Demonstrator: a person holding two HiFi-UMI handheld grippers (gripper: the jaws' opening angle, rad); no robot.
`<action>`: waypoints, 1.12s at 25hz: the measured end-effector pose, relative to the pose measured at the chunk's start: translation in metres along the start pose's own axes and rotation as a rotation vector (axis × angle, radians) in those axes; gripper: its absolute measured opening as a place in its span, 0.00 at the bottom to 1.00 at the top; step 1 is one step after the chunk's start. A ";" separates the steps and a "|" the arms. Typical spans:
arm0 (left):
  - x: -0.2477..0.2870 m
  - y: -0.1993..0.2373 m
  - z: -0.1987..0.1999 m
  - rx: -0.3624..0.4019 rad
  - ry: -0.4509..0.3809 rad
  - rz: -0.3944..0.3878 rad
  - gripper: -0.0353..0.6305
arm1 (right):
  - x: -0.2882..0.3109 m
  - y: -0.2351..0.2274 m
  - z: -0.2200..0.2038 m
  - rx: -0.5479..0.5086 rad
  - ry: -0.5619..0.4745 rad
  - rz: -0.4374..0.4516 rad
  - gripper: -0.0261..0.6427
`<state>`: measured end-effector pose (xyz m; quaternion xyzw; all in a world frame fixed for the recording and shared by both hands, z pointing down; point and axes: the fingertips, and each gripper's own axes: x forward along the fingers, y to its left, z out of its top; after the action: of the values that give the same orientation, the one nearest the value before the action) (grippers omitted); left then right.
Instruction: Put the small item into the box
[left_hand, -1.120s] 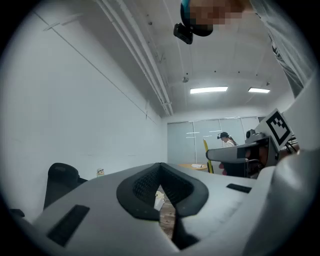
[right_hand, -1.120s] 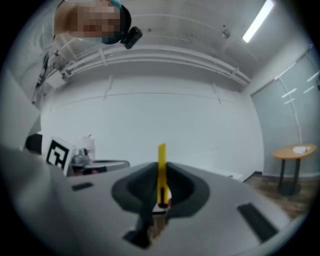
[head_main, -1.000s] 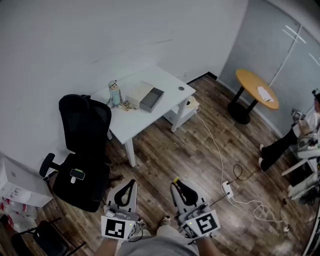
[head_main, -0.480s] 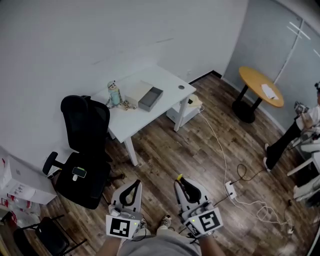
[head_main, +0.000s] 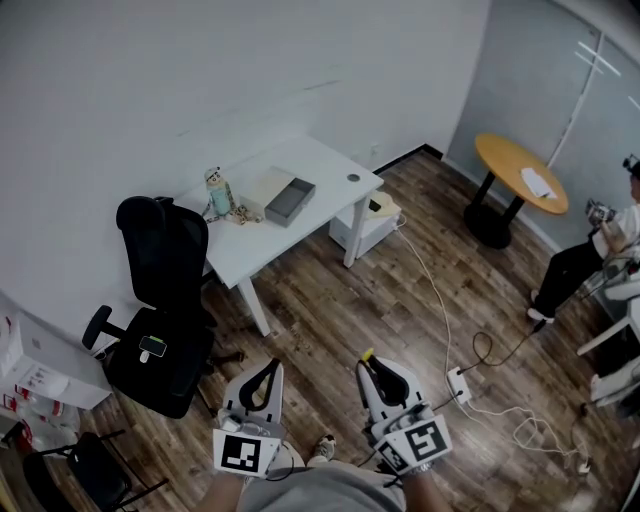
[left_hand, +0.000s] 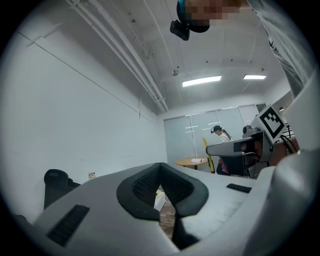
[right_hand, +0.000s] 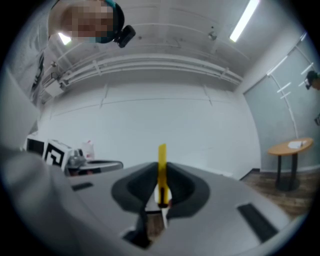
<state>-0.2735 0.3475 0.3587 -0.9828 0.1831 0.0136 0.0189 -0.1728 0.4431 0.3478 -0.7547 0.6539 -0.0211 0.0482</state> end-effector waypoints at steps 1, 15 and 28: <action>0.001 -0.004 0.001 -0.002 -0.005 0.005 0.10 | -0.003 -0.003 0.000 0.001 0.000 0.005 0.16; 0.023 -0.013 -0.006 0.001 0.002 0.056 0.10 | 0.006 -0.035 -0.001 0.024 0.029 0.052 0.16; 0.116 0.016 -0.020 0.004 0.010 -0.016 0.10 | 0.076 -0.091 -0.013 0.066 0.048 -0.004 0.16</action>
<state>-0.1705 0.2895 0.3747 -0.9842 0.1755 0.0083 0.0201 -0.0736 0.3804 0.3672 -0.7534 0.6522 -0.0610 0.0574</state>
